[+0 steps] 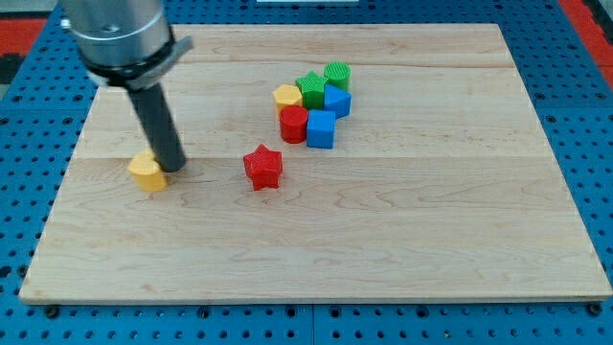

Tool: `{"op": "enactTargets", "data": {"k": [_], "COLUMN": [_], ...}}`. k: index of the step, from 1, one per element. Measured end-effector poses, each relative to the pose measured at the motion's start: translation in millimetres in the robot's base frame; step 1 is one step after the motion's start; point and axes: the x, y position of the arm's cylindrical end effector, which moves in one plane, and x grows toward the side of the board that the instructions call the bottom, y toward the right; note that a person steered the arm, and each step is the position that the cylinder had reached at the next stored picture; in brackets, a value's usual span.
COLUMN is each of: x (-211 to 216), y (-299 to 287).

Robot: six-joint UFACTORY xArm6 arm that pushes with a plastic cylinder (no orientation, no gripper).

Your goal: Move the yellow heart to the bottom left of the board

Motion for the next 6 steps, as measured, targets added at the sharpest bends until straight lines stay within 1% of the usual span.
{"op": "enactTargets", "data": {"k": [1, 2, 4, 5, 6], "x": [-5, -34, 26, 26, 14], "y": [-8, -15, -47, -46, -23]}}
